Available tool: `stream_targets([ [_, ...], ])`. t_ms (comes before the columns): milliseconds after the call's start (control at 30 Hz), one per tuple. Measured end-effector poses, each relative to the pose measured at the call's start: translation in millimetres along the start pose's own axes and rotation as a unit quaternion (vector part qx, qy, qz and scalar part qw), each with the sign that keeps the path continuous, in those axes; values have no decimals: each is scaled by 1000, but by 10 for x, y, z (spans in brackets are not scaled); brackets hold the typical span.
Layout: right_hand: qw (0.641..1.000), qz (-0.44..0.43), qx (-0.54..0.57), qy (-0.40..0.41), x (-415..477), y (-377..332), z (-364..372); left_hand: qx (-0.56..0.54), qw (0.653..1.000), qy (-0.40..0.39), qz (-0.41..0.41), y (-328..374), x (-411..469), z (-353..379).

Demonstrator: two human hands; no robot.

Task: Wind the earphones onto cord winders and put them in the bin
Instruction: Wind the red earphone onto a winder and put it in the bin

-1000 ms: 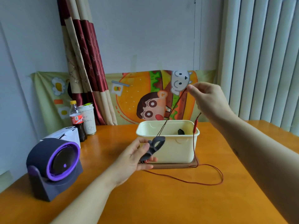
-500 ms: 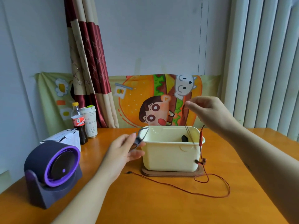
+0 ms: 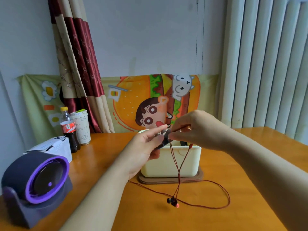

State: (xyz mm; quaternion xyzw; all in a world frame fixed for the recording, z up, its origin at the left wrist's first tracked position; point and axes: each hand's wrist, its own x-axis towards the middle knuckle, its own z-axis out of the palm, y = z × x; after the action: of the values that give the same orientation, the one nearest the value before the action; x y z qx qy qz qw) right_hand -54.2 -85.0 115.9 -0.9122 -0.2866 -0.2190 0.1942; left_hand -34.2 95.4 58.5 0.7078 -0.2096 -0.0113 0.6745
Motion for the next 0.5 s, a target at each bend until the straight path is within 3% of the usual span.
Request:
stream_targets([
  [200, 1000, -19, 13, -8, 28, -50, 9, 9, 999, 22, 24, 14, -14, 6],
  [367, 999, -26, -34, 26, 29, -61, -37, -61, 997, -38, 18, 46, -36, 29],
  [500, 998, -25, -40, 29, 21, -87, -62, 71, 994, -37, 78, 98, -40, 88],
])
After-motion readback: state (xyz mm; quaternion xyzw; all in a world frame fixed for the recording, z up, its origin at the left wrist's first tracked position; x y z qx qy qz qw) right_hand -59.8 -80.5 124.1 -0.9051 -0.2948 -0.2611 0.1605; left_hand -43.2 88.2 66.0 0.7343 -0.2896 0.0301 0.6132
